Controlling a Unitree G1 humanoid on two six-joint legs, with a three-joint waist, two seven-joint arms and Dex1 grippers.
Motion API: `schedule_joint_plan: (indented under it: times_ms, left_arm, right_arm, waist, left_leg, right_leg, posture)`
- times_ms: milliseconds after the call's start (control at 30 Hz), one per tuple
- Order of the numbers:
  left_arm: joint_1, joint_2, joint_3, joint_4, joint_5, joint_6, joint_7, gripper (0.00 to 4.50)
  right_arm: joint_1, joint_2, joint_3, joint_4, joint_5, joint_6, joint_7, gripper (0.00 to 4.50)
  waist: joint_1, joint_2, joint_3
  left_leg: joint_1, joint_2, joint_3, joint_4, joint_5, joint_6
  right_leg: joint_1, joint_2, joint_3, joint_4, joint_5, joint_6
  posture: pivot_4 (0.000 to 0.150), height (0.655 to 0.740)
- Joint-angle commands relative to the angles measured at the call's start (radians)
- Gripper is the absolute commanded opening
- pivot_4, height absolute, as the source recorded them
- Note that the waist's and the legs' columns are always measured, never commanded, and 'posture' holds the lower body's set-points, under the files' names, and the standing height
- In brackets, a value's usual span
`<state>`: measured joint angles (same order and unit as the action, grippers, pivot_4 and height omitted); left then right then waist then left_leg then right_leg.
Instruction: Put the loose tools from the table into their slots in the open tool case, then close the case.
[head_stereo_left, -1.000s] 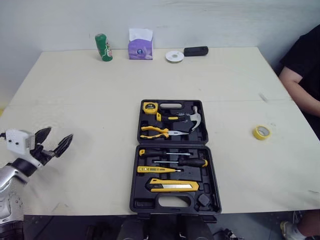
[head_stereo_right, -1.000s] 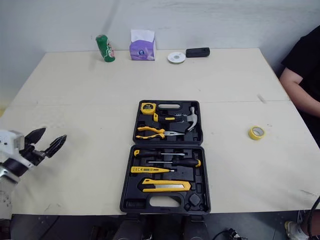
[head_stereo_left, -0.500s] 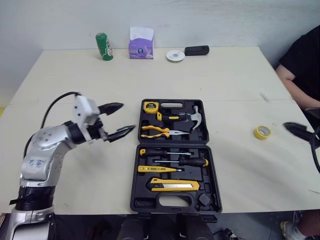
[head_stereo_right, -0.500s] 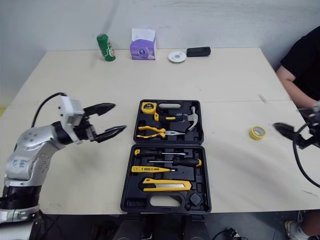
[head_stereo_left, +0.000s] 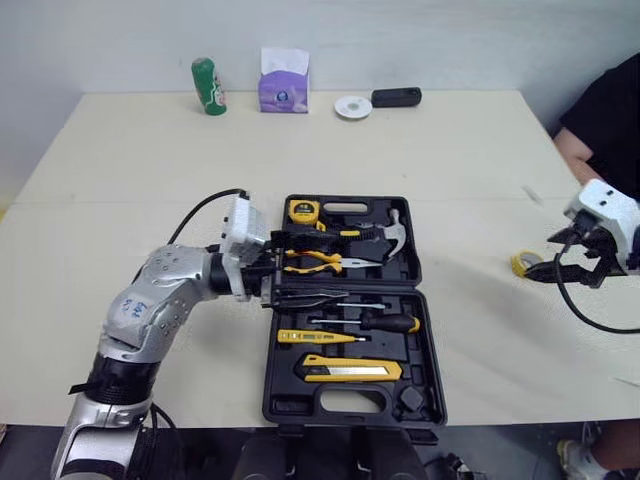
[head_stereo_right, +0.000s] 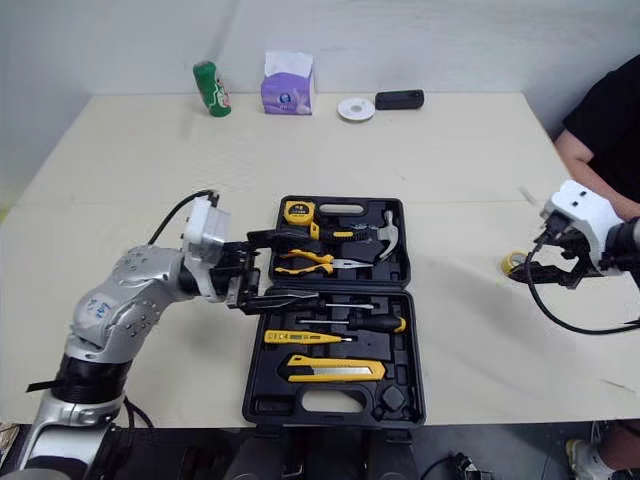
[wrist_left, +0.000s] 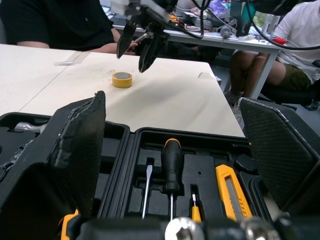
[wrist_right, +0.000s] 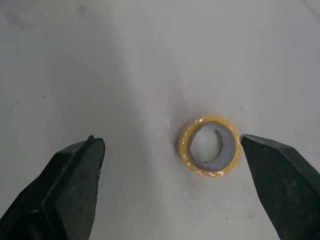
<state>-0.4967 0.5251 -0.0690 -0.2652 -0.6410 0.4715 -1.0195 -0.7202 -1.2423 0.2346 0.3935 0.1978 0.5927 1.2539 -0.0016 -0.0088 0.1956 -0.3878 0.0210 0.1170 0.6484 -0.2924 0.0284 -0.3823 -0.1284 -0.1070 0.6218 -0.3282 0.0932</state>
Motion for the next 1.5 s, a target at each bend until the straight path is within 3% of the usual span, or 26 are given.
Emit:
schedule_joint_plan:
  times_ms: [33,267,667,767,1000,1200,1367,1500]
  left_arm:
    - [-0.006,-0.013,-0.011,-0.033,0.019,-0.029,0.002,4.45]
    - [0.031,-0.004,-0.009,-0.069,0.012,-0.017,0.001,4.45]
    - [0.022,0.010,-0.041,-0.064,0.038,-0.017,-0.037,4.45]
    - [0.021,0.009,-0.039,-0.067,0.040,-0.016,-0.033,4.50]
    - [0.018,0.004,-0.048,-0.078,0.036,-0.021,-0.043,4.50]
    - [0.044,0.040,-0.048,-0.115,0.023,-0.060,-0.131,4.50]
    - [0.064,0.059,-0.028,-0.143,-0.040,-0.065,-0.206,4.50]
    - [0.081,0.069,-0.029,-0.099,-0.005,-0.122,-0.255,4.50]
  right_arm:
    - [-0.085,0.030,0.044,0.129,-0.096,-0.048,0.077,4.50]
    - [-0.187,0.116,0.074,0.361,-0.215,-0.169,0.115,4.50]
    - [-0.236,0.212,0.052,0.536,-0.288,-0.241,0.103,4.50]
    - [-0.235,0.209,0.044,0.538,-0.295,-0.241,0.117,3.64]
    - [-0.238,0.203,0.045,0.557,-0.320,-0.288,0.131,0.06]
    - [-0.186,0.153,0.014,0.432,-0.290,-0.397,0.233,0.02]
    - [-0.065,0.103,-0.067,0.076,-0.125,-0.303,0.354,0.02]
    - [0.071,0.080,-0.104,-0.271,-0.014,-0.206,0.349,0.02]
  waist:
    - [0.001,0.001,0.000]
    - [0.000,0.001,0.001]
    - [-0.001,0.001,0.001]
    - [-0.001,0.001,0.001]
    - [-0.001,0.001,0.001]
    - [-0.003,0.002,0.001]
    - [-0.001,0.005,0.003]
    - [0.000,0.005,0.003]
  left_leg:
    - [-0.001,0.000,0.000,0.000,0.000,0.000]
    - [-0.002,-0.001,0.000,0.003,0.001,0.002]
    - [-0.002,-0.001,0.000,0.005,0.001,0.002]
    - [-0.002,-0.001,0.000,0.005,0.001,0.002]
    - [-0.002,-0.001,0.000,0.006,0.001,0.002]
    - [-0.002,0.000,0.000,0.007,0.001,0.001]
    - [-0.002,0.000,0.000,0.007,0.001,0.001]
    - [-0.002,0.001,-0.002,0.009,0.000,0.001]
  right_leg:
    - [-0.001,0.000,0.000,0.000,0.000,0.000]
    - [-0.001,0.000,-0.001,0.002,0.000,0.001]
    - [-0.001,0.000,-0.001,0.004,0.000,0.001]
    - [-0.001,0.000,-0.001,0.004,0.000,0.001]
    - [-0.001,0.000,-0.001,0.005,0.000,0.001]
    - [-0.001,0.000,0.000,0.005,0.000,0.001]
    - [-0.001,0.000,0.000,0.006,0.000,0.001]
    - [0.001,0.001,-0.001,0.006,0.000,0.001]
  posture:
    - [0.150,0.7400]
    - [0.150,0.7400]
    - [0.150,0.7400]
    - [0.150,0.7400]
    - [0.150,0.7400]
    - [0.150,0.7400]
    - [0.150,0.7400]
    - [0.150,0.7400]
